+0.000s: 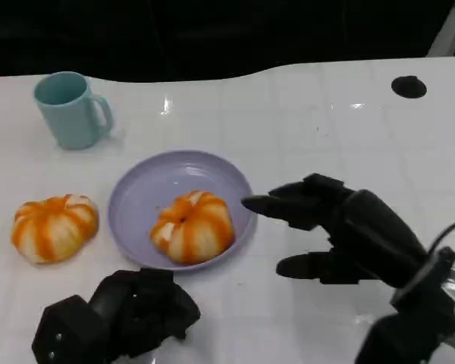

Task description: Grasp the bread from the table and place it into the plate.

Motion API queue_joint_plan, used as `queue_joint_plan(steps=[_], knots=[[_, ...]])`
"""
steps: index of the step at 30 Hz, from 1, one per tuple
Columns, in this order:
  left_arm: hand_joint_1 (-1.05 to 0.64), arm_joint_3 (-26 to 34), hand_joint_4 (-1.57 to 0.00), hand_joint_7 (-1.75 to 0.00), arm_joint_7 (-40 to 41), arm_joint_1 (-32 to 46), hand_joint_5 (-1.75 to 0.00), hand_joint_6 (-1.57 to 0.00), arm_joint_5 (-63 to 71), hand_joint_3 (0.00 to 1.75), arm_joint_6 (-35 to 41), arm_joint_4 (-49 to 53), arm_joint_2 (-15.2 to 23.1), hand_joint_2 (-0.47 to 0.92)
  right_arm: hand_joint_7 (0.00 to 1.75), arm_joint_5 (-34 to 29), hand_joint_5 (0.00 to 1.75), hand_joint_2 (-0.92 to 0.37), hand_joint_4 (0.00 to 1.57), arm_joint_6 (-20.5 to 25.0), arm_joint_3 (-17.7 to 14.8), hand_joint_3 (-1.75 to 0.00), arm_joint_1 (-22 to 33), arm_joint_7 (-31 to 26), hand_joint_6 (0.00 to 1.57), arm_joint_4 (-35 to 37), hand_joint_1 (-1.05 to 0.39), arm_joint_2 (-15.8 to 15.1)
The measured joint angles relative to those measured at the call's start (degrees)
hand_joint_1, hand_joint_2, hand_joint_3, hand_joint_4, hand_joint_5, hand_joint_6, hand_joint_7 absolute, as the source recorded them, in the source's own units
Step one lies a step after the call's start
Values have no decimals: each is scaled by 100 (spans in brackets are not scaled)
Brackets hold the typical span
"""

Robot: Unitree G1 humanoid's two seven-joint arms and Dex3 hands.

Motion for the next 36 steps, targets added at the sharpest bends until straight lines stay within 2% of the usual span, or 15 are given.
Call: queue_joint_plan(steps=[2, 3, 4, 5, 8, 12, 17, 20, 27, 36], knots=[[-103, -11, -86, -81, 2, 24, -155, -127, 2, 0, 27, -51, 1, 86, 19, 2, 73, -88, 77, -138, -137, -4, 212, -98, 88, -153, -23, -48], [-103, -13, -86, -81, 4, 48, -155, -127, 5, 0, 48, -75, 4, 86, 27, -8, 93, -81, 82, -184, -173, -18, 311, -134, 95, -221, -20, -62], [-103, -19, -86, -81, 7, 73, -155, -127, 14, 0, 64, -104, 3, 86, 37, -17, 106, -62, 84, -246, -234, -56, 418, -189, 97, -258, -19, -65], [-103, -22, -85, -81, 13, 103, -156, -126, 16, 1, 71, -136, 4, 86, 56, -33, 127, -49, 86, -286, -288, -86, 509, -240, 96, -275, -18, -66], [-104, -26, -85, -82, 22, 172, -156, -126, 22, 1, 85, -207, 8, 87, 89, -121, 155, -45, 85, -440, -423, -103, 795, -444, 91, -313, -16, -92], [-105, -27, -85, -82, 24, 180, -156, -126, 22, 1, 114, -264, 11, 87, 103, -251, 156, -42, 88, -463, -575, -116, 1114, -555, 92, -400, -16, -182], [-105, -34, -86, -82, 24, 214, -156, -126, 23, 1, 175, -329, 13, 87, 123, -308, 164, -42, 84, -511, -691, -119, 1402, -705, 83, -406, -21, -216], [-105, -34, -85, -81, 24, 230, -156, -126, 22, 0, 178, -362, 15, 87, 130, -292, 171, -43, 80, -519, -765, -119, 1514, -792, 77, -402, -23, -214], [-105, -31, -85, -81, 23, 249, -155, -126, 19, 0, 188, -371, 45, 87, 135, -266, 175, -45, 79, -397, -786, -113, 1833, -798, 74, -396, -23, -152], [-105, -14, -85, -83, 21, 249, -156, -125, 13, 0, 189, -373, 95, 88, 139, -280, 175, -48, 81, -313, -784, -112, 1786, -915, 74, -115, -26, -44]])
